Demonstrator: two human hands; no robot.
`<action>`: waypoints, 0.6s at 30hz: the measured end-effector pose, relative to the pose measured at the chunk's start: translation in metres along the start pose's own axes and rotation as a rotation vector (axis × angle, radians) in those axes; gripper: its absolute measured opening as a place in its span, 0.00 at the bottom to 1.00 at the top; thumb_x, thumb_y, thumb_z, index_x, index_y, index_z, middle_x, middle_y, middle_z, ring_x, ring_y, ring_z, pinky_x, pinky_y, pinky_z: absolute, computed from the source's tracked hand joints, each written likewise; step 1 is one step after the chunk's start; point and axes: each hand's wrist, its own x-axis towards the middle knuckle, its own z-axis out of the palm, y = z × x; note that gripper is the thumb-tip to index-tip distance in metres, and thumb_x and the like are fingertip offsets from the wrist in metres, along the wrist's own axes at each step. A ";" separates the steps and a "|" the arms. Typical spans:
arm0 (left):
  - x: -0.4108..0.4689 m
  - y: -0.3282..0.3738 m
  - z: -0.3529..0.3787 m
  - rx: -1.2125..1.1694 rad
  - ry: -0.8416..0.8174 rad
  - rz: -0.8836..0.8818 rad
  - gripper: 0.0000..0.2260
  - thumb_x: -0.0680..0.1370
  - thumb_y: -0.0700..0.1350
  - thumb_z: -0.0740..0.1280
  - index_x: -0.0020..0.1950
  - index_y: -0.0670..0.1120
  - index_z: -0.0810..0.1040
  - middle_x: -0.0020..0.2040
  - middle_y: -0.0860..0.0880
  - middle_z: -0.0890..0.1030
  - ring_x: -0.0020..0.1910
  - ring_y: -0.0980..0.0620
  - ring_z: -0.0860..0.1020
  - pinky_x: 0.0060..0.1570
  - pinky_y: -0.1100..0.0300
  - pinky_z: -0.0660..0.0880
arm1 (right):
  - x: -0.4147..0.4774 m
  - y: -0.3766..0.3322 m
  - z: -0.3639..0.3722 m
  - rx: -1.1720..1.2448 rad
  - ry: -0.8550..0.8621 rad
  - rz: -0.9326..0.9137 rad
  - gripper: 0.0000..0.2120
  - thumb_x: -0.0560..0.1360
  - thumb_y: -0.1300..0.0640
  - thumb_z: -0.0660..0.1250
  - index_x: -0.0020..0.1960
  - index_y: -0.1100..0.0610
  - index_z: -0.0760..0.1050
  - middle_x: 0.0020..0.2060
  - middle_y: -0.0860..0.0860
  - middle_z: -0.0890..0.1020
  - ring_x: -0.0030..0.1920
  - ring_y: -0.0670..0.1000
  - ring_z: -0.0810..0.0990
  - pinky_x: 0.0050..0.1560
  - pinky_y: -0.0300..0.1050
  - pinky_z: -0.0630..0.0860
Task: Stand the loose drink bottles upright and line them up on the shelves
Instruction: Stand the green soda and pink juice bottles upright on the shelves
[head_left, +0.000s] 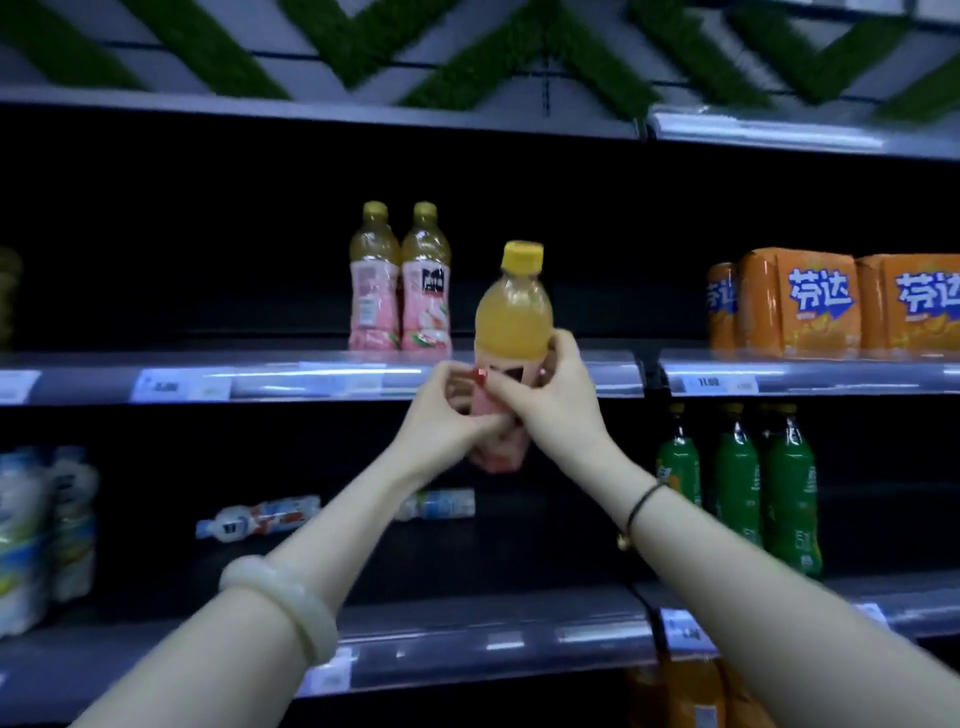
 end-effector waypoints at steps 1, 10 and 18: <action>0.009 0.009 -0.008 0.022 0.012 0.035 0.22 0.60 0.44 0.78 0.50 0.46 0.73 0.47 0.50 0.81 0.47 0.53 0.80 0.46 0.62 0.78 | 0.014 -0.010 0.004 0.003 0.040 -0.013 0.21 0.67 0.56 0.76 0.55 0.55 0.69 0.43 0.46 0.80 0.42 0.43 0.79 0.43 0.35 0.76; 0.089 0.012 -0.057 0.160 0.113 0.140 0.10 0.75 0.35 0.67 0.56 0.41 0.76 0.54 0.45 0.79 0.57 0.49 0.76 0.63 0.49 0.73 | 0.128 -0.011 0.017 -0.082 0.199 -0.154 0.23 0.69 0.56 0.75 0.58 0.55 0.68 0.46 0.47 0.77 0.44 0.45 0.76 0.43 0.31 0.70; 0.120 -0.014 -0.056 0.395 0.133 0.186 0.11 0.73 0.34 0.66 0.54 0.41 0.81 0.51 0.45 0.83 0.52 0.49 0.80 0.57 0.58 0.75 | 0.170 0.039 0.052 -0.225 0.073 0.073 0.20 0.74 0.48 0.70 0.56 0.60 0.70 0.50 0.51 0.77 0.45 0.46 0.75 0.33 0.31 0.67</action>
